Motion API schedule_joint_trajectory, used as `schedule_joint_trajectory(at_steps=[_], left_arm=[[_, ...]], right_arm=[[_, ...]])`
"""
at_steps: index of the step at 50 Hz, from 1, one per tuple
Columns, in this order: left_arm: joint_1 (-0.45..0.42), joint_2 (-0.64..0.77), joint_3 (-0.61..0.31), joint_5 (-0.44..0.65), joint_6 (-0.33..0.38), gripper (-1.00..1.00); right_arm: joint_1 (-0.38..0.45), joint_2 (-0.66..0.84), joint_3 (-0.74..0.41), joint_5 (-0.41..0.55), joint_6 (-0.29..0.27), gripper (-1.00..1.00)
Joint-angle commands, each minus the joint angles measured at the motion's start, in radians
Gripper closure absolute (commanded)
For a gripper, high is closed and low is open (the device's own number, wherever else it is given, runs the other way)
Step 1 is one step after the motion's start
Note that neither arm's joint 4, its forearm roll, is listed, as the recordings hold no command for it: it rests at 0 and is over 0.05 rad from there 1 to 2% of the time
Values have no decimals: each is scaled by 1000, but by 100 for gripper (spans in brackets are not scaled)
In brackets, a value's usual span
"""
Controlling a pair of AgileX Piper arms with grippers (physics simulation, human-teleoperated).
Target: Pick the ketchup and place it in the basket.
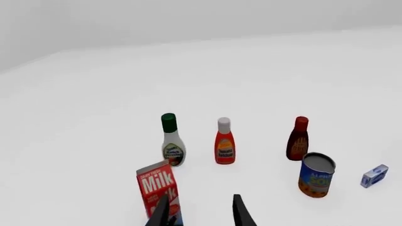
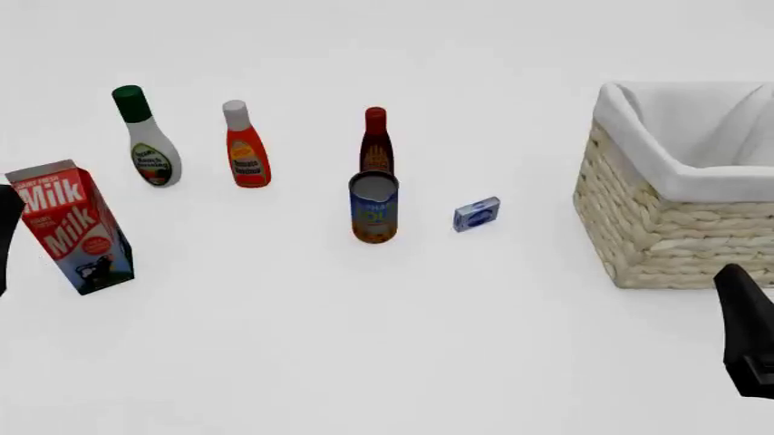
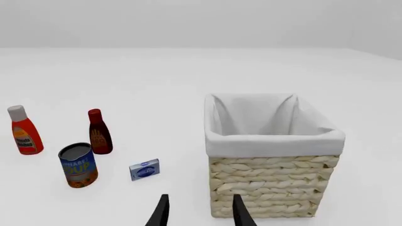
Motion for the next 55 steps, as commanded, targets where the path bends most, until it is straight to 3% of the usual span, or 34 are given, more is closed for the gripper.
schedule_joint_trajectory(at_steps=[1,12,13,22,29,30,31,43,55], left_arm=[[-37,179,-132,38,-5,-100],[-79,279,-267,95,28,-100],[-87,353,-340,116,37,-100],[-102,477,-447,158,56,-100],[-118,581,-577,220,62,-100],[-130,609,-601,240,28,-100],[-138,658,-663,257,49,-100],[-152,813,-803,285,57,-100],[-140,922,-878,272,60,-100]], right_arm=[[-1,-2,-2,1,2,-100],[0,0,0,0,2,-100],[-2,1,1,-1,-2,-100],[0,15,0,-8,-5,-100],[1,19,2,-12,-6,-100],[1,21,2,-13,-5,-100],[1,20,2,-12,-5,-100],[-1,22,2,-14,-2,-100],[-2,33,4,-22,-5,-100]])
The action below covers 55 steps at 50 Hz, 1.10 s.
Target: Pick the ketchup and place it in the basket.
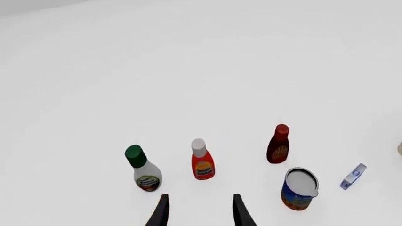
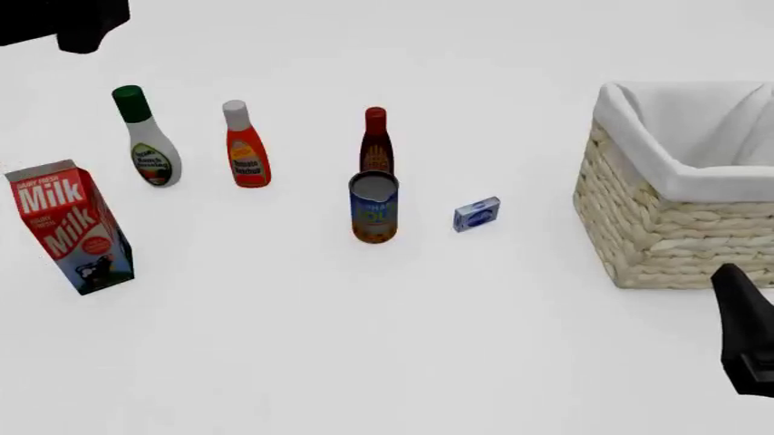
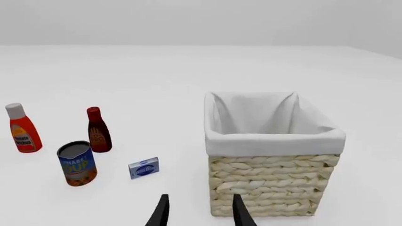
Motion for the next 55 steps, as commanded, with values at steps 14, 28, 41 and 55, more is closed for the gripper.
schedule_joint_trajectory(at_steps=[14,28,41,55], left_arm=[[17,244,-171,-13,5,-100],[14,317,-243,-14,-5,-100],[7,384,-290,-16,-6,-100],[21,473,-346,-34,-12,-100]], right_arm=[[0,51,3,-41,-2,-100],[2,88,2,-67,-6,-100],[4,128,3,-97,-10,-100],[3,162,4,-121,-10,-100]])
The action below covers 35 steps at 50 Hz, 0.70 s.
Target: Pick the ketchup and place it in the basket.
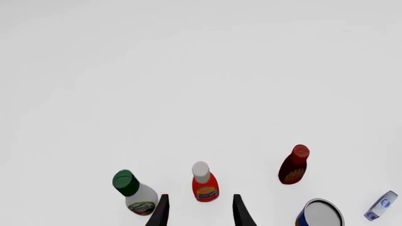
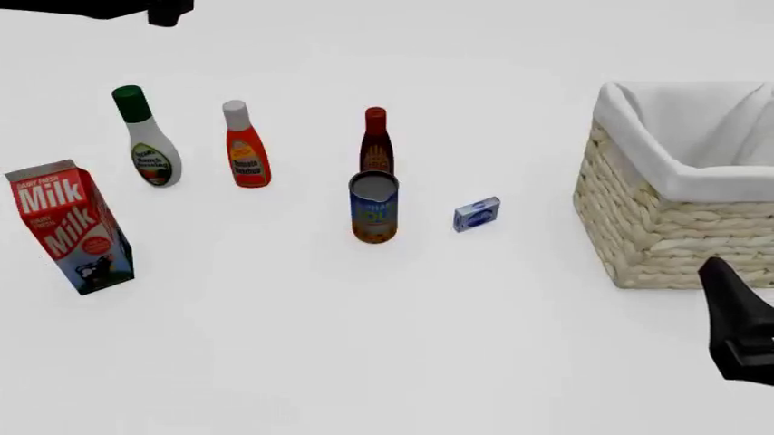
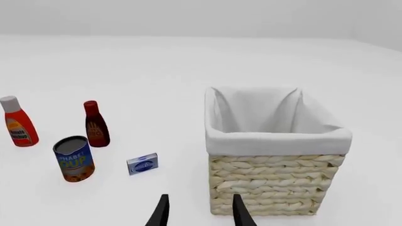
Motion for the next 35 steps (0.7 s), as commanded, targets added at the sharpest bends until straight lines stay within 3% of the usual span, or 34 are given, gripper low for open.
schedule_joint_trajectory(at_steps=[1,35], left_arm=[[7,70,-47,-12,-3,-100],[35,238,-154,-46,0,-100]], right_arm=[[0,32,0,-23,-1,-100],[0,68,1,-49,0,-100]])
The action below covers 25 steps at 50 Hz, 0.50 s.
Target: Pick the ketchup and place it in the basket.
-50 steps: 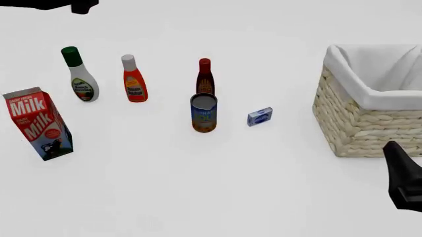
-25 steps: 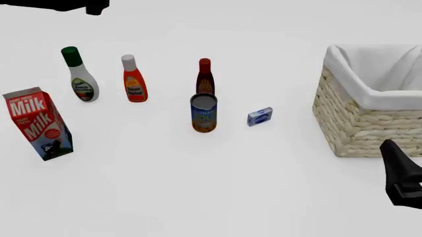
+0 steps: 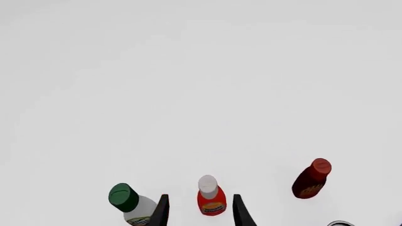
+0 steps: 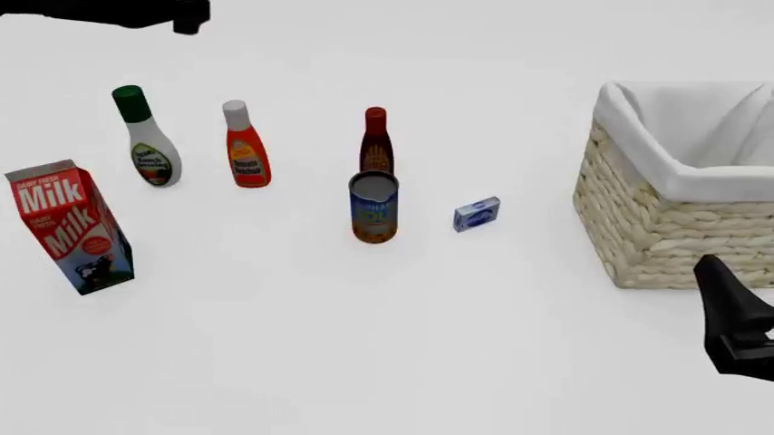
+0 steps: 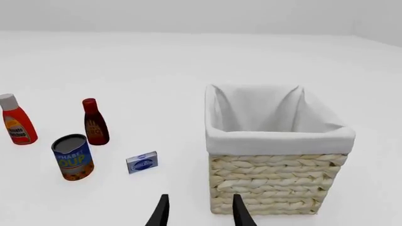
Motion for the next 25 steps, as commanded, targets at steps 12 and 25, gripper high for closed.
schedule_joint_trajectory(at_steps=[12,25], left_arm=[[7,101,-58,-20,1,-100],[-2,138,-70,-29,-1,-100]], right_arm=[[0,22,0,-16,0,-100],[-1,38,0,-29,-1,-100]])
